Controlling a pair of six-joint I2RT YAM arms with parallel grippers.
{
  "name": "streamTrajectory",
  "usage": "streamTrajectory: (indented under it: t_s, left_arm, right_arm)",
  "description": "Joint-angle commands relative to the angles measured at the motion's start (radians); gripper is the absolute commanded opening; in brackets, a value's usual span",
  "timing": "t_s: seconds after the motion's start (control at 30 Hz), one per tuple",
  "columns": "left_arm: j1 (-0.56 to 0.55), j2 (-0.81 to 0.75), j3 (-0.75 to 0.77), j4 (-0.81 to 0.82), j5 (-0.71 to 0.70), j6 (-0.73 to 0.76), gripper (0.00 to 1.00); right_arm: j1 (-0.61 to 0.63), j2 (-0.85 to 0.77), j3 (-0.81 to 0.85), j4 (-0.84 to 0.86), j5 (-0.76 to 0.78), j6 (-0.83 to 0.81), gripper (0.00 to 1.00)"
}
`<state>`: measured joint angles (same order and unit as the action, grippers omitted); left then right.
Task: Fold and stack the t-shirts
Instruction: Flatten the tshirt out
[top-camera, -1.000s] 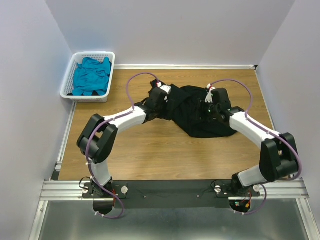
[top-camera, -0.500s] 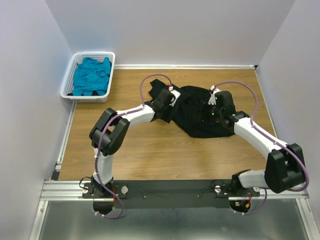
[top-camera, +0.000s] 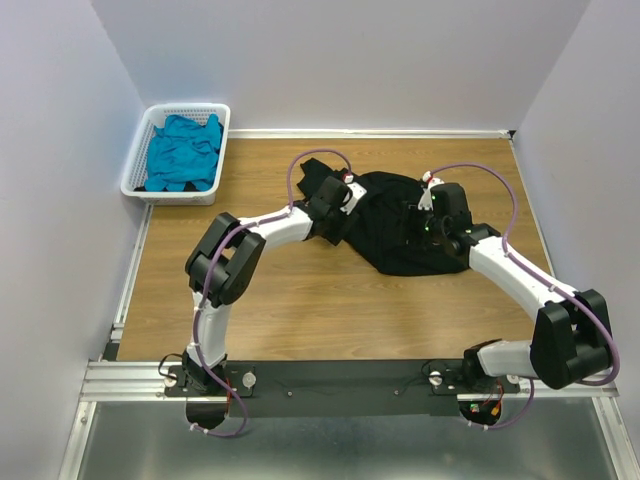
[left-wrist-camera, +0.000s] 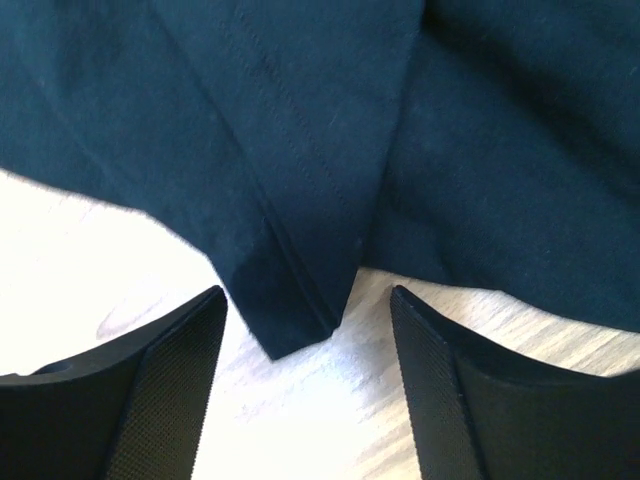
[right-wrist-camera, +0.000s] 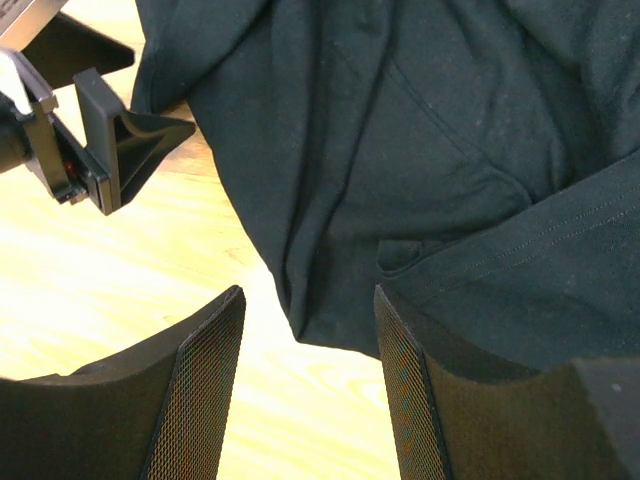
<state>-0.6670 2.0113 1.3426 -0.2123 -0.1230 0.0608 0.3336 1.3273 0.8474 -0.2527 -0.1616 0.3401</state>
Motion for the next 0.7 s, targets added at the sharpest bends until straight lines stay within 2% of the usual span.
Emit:
streamTrajectory:
  t_s: [0.0, 0.17, 0.33, 0.67]
  left_arm:
    - [0.015, 0.069, 0.029, -0.039, 0.092, 0.047, 0.73]
    - [0.043, 0.105, 0.033, -0.068, 0.163, 0.048, 0.66]
    - [0.066, 0.121, 0.024, -0.102, 0.184, 0.028, 0.65]
    - [0.067, 0.053, -0.063, -0.096, 0.131, 0.005, 0.66]
  right_arm:
    - [-0.001, -0.027, -0.021, -0.007, 0.025, 0.010, 0.63]
    - [-0.001, -0.039, -0.025, -0.005, 0.027, 0.010, 0.63]
    - [-0.001, -0.040, -0.030, -0.005, 0.025, 0.013, 0.63]
    - [-0.001, -0.046, -0.030, -0.005, 0.040, 0.008, 0.63]
